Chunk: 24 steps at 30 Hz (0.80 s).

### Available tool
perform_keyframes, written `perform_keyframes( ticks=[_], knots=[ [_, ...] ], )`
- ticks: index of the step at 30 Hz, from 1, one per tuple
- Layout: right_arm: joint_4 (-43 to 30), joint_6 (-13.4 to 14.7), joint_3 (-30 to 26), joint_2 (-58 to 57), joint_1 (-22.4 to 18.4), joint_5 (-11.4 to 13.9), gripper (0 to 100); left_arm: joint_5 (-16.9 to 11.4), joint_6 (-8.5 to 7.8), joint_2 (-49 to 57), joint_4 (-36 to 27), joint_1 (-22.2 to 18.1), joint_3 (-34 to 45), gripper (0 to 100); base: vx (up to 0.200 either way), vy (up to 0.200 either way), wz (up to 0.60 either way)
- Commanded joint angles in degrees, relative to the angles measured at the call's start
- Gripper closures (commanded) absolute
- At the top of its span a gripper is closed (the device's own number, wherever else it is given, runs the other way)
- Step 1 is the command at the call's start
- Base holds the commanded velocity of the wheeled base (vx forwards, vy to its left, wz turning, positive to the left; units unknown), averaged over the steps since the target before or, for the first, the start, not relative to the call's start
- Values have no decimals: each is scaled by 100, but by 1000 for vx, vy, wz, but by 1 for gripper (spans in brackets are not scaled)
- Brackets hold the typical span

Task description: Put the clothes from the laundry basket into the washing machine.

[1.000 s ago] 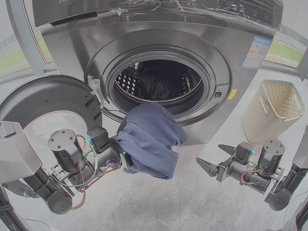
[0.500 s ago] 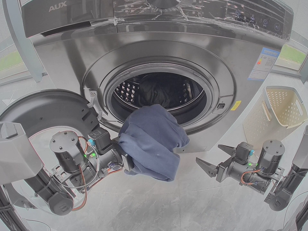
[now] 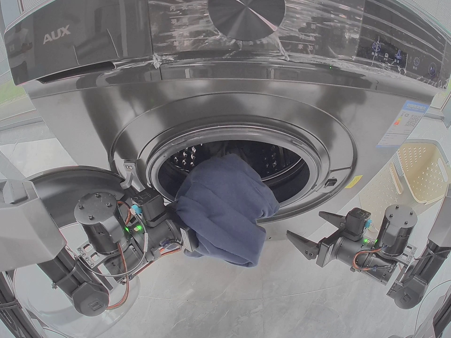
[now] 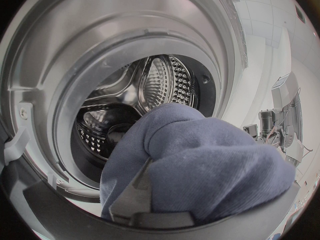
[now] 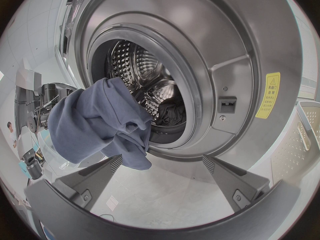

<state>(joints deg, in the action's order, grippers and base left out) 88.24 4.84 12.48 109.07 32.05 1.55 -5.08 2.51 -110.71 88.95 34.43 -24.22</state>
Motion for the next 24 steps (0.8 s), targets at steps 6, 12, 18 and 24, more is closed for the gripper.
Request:
perform_keyframes(
  ticks=[6,12,18,24],
  knots=[
    [1,-9,0,-26,109,-23,0,7,65,-179,-1,205,-91,100,0,0,0],
    [9,-1,-88,-17,249,-41,0,25,83,-671,-10,460,-689,100,0,0,0],
    [9,-1,-106,-52,337,-41,0,-10,92,-1180,-19,372,-1454,100,0,0,0],
    [9,-1,-115,-52,372,-41,0,51,109,-1778,-106,117,-2324,100,0,0,0]
  ],
)
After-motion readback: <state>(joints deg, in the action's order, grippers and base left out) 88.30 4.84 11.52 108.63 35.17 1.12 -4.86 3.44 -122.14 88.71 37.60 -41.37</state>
